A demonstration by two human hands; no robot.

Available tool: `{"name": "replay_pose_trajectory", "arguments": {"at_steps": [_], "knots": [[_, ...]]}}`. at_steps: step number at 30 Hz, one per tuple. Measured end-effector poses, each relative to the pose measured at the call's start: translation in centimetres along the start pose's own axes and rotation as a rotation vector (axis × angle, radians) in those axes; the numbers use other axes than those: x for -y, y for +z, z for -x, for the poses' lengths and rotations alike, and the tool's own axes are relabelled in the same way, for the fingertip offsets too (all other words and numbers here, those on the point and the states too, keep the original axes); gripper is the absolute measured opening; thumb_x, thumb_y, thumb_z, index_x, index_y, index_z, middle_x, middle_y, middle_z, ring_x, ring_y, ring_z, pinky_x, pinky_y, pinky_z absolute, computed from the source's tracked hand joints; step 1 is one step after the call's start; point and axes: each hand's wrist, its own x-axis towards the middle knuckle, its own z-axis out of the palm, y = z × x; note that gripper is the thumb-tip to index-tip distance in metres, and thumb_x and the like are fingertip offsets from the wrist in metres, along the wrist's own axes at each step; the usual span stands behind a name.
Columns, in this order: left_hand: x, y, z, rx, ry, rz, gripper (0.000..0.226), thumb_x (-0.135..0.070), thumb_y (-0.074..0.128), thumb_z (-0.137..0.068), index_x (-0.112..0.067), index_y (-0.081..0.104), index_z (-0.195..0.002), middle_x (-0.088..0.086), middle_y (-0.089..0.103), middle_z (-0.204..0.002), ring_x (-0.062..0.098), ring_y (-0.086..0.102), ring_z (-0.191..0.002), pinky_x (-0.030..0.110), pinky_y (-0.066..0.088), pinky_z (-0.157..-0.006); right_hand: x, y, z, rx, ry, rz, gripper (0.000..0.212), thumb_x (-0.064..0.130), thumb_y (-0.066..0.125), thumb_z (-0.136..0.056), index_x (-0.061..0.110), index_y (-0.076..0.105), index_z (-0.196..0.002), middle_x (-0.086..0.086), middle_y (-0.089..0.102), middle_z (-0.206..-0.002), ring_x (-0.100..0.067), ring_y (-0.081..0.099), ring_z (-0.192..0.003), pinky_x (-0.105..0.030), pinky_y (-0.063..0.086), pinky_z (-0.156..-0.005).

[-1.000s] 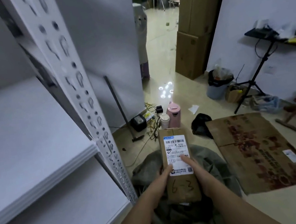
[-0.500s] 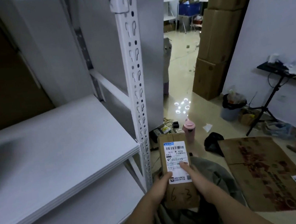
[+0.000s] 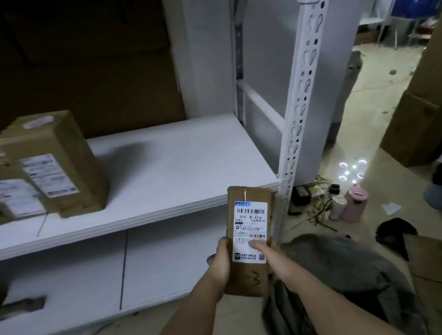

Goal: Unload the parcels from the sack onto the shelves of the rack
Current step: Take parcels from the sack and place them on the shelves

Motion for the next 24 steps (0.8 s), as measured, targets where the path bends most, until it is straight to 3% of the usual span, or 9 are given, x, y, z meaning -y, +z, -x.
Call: {"name": "replay_pose_trajectory", "arguments": {"at_steps": [3,8,10,13,17,19,22,24], "knots": [[1.9,-4.6,0.0,-0.080,-0.022,0.026,0.092,-0.081,0.035,-0.056,-0.023,0.055,-0.124,0.007,0.066,-0.115,0.024,0.065,-0.101,0.039,0.052,-0.084,0.3,4.1,0.3,0.069,-0.027,0.068,0.047,0.028,0.058,-0.094,0.020,0.041,-0.137,-0.001,0.063,-0.124,-0.010,0.063,-0.098,-0.022,0.049,-0.068],[1.2,-12.5,5.0,-0.108,0.007,0.072,0.077,-0.074,0.027,-0.070,-0.026,0.056,-0.123,0.006,0.058,-0.122,0.018,0.059,-0.106,0.032,0.046,-0.076,0.4,12.2,-0.7,0.191,-0.047,0.185,0.053,0.022,0.060,-0.093,0.018,0.035,-0.140,0.000,0.060,-0.128,-0.008,0.062,-0.102,-0.018,0.048,-0.071],[1.9,-16.7,5.8,-0.135,0.017,0.078,0.079,-0.074,0.027,-0.067,-0.026,0.056,-0.123,0.006,0.058,-0.122,0.019,0.059,-0.106,0.032,0.047,-0.074,0.6,16.7,-0.7,0.216,-0.050,0.221,0.052,0.019,0.060,-0.093,0.018,0.034,-0.138,0.000,0.058,-0.129,-0.005,0.061,-0.098,-0.018,0.047,-0.068],[2.6,-23.6,6.9,-0.182,0.043,0.078,0.071,-0.066,0.021,-0.070,-0.028,0.058,-0.117,0.006,0.059,-0.119,0.020,0.059,-0.107,0.037,0.048,-0.088,0.6,23.9,-0.2,0.242,-0.062,0.246,0.043,0.018,0.058,-0.095,0.023,0.032,-0.128,0.003,0.055,-0.120,0.000,0.056,-0.087,-0.017,0.042,-0.060],[4.0,-33.1,9.5,-0.200,0.089,0.091,0.056,-0.050,0.017,-0.091,-0.024,0.062,-0.113,0.005,0.065,-0.115,0.019,0.061,-0.104,0.038,0.048,-0.095,-1.1,34.2,0.1,0.240,-0.049,0.259,0.059,0.019,0.065,-0.090,0.018,0.029,-0.137,0.008,0.057,-0.109,-0.005,0.058,-0.091,-0.024,0.047,-0.067],[5.1,-38.2,10.7,-0.222,0.074,0.094,0.053,-0.045,0.016,-0.096,-0.021,0.060,-0.112,0.006,0.064,-0.114,0.019,0.059,-0.105,0.036,0.047,-0.094,-2.1,39.5,0.4,0.275,-0.036,0.282,0.053,0.017,0.065,-0.090,0.019,0.034,-0.133,0.012,0.057,-0.105,-0.005,0.058,-0.092,-0.026,0.048,-0.072],[6.8,-45.0,11.3,-0.241,0.076,0.126,0.051,-0.042,0.018,-0.098,-0.020,0.064,-0.106,0.008,0.067,-0.111,0.020,0.060,-0.103,0.034,0.047,-0.093,-2.9,46.4,0.6,0.333,-0.074,0.302,0.040,0.006,0.064,-0.089,0.022,0.047,-0.122,0.012,0.062,-0.104,-0.001,0.060,-0.090,-0.018,0.048,-0.067],[7.4,-48.9,11.8,-0.256,0.065,0.145,0.050,-0.039,0.020,-0.099,-0.020,0.066,-0.103,0.008,0.069,-0.109,0.020,0.062,-0.102,0.031,0.047,-0.086,-3.5,50.6,0.4,0.363,-0.072,0.315,0.041,-0.001,0.065,-0.086,0.024,0.049,-0.114,0.010,0.063,-0.106,-0.001,0.060,-0.092,-0.016,0.049,-0.072]]}}
